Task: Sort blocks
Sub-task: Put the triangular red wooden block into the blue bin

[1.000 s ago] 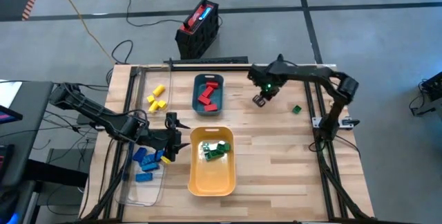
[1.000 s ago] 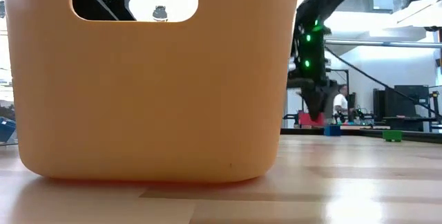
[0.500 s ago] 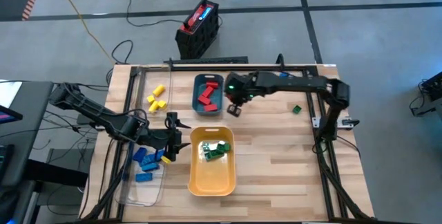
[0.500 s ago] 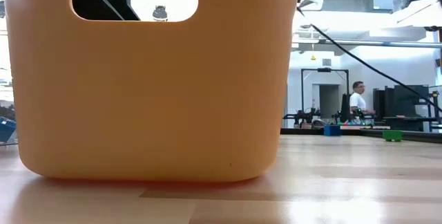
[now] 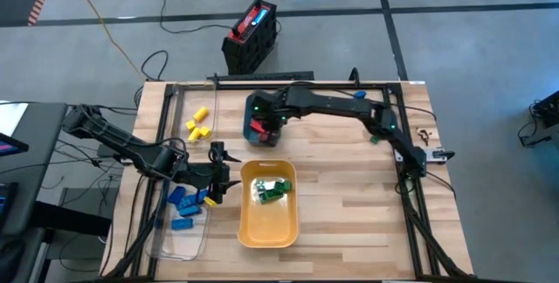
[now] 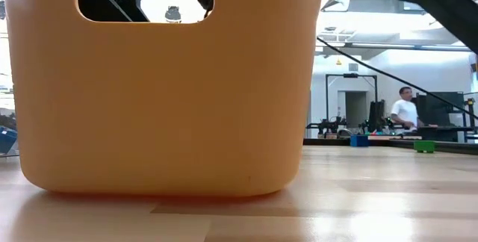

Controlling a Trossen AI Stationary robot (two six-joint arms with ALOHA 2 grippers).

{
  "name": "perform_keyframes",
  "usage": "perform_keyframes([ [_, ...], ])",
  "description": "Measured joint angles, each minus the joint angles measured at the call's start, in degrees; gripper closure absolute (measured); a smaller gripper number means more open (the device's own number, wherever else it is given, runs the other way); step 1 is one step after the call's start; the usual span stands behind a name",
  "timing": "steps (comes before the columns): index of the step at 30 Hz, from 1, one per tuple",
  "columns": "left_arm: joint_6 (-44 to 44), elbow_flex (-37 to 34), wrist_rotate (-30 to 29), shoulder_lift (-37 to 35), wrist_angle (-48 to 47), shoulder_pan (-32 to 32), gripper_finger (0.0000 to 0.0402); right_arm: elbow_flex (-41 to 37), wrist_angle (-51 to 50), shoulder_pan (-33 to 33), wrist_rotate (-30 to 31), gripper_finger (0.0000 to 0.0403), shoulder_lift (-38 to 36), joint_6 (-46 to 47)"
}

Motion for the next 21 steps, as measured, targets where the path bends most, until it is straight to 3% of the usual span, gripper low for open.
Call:
perform_keyframes([
  [5, 0.07, 0.00, 0.00, 0.00, -0.01, -0.01, 0.0113, 4.84, -2.22, 0.00, -1.31, 0.0337, 4.45, -0.37],
  [11, 0.07, 0.00, 0.00, 0.00, -0.07, -0.02, 0.0113, 5.31, -2.92, 0.48, -1.54, 0.0322, 6.83, -0.39],
  [21, 0.07, 0.00, 0.00, 0.00, -0.15, -0.02, 0.0113, 5.43, -2.72, -0.22, -1.38, 0.0191, 6.75, -0.37],
])
